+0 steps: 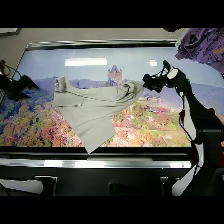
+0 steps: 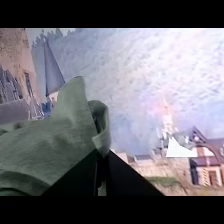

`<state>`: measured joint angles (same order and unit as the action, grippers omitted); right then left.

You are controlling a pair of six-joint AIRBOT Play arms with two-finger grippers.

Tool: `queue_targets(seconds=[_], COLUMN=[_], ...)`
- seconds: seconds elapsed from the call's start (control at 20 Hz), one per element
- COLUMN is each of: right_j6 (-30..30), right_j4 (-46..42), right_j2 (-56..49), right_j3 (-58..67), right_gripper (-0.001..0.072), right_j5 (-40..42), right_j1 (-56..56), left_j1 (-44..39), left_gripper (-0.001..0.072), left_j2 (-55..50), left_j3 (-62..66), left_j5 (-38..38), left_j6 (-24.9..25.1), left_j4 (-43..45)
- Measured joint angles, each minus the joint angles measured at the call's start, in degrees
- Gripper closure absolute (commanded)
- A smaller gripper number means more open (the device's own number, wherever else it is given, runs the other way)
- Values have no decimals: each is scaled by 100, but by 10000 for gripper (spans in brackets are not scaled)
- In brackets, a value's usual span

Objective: Fold the clothes and pants, and hang the long-sleeved shirts on hangers.

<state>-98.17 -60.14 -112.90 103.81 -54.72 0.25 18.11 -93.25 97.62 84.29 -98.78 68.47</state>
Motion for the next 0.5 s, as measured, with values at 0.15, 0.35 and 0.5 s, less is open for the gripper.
queue_targets(seconds=[0.15,0.35,0.5], right_j6=[-295,-476,-638], right_j4=[-831,-1322,-1451], right_j2=[365,592,640], right_j3=[0,0,0], right_gripper=[679,679,679], right_j5=[-789,-1585,-1899], right_j1=[-17,-26,-26], left_j1=[-70,-289,-734], left_gripper=[-13,-13,-13], left_j2=[623,1425,1628], left_j3=[-1657,-3818,-4752], left_j5=[-529,-1355,-1812], left_j6=[232,1014,1421], left_j4=[-203,-1292,-1803])
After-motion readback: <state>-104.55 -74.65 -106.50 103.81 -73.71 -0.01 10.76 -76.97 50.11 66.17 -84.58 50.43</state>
